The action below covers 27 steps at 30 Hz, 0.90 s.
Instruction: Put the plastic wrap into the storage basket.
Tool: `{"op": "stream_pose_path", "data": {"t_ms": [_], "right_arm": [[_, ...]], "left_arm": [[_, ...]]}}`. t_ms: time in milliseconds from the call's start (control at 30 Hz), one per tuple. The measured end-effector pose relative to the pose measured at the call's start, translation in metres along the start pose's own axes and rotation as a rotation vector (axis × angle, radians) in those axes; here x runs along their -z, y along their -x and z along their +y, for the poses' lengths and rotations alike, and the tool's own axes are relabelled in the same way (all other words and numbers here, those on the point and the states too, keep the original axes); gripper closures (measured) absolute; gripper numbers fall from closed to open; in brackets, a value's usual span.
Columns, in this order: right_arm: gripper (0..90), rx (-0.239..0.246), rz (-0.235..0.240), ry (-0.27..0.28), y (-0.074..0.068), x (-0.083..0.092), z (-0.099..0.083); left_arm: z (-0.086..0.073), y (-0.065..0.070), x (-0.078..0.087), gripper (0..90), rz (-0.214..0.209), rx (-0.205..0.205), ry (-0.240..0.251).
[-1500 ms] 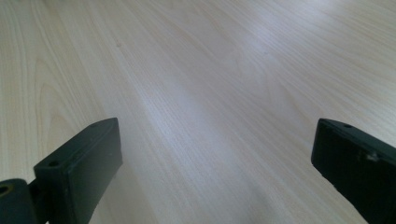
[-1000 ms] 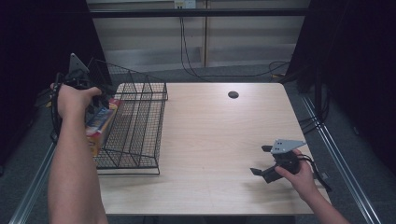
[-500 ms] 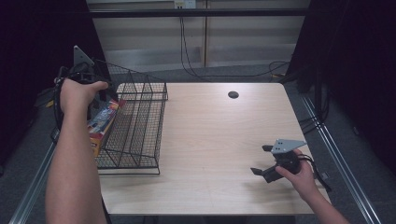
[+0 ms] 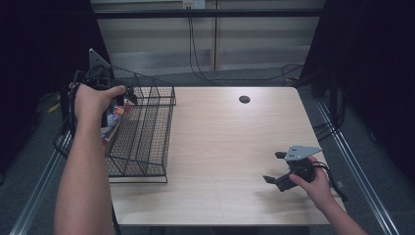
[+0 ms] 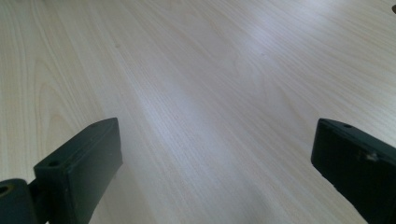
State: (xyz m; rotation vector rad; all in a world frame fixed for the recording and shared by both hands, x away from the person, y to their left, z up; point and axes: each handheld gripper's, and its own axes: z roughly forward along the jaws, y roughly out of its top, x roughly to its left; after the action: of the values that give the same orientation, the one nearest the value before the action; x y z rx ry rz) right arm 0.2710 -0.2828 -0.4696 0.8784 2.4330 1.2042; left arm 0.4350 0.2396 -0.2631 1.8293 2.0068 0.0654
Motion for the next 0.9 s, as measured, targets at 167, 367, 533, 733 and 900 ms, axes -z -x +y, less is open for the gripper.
{"op": "stream_pose_path", "data": {"t_ms": [167,367,533,733,900], "right_arm": [[1.7,0.000,-0.009,0.007,0.001,0.001,0.000],[1.7,0.000,-0.003,0.006,0.001,0.002,0.000],[1.7,-0.004,-0.007,0.008,0.001,0.002,0.001],[1.7,0.000,-0.006,0.009,0.000,0.001,0.000],[1.7,0.000,-0.005,0.008,0.001,0.001,0.000]], "left_arm": [[-0.005,0.008,-0.002,15.9,-0.035,-0.029,0.011],[-0.011,0.013,-0.006,14.7,-0.044,-0.051,0.011],[-0.016,0.019,-0.011,14.2,-0.060,-0.077,0.013],[-0.023,0.028,-0.021,14.3,-0.082,-0.103,0.013],[-0.028,0.038,-0.026,13.9,-0.107,-0.140,0.017]]}}
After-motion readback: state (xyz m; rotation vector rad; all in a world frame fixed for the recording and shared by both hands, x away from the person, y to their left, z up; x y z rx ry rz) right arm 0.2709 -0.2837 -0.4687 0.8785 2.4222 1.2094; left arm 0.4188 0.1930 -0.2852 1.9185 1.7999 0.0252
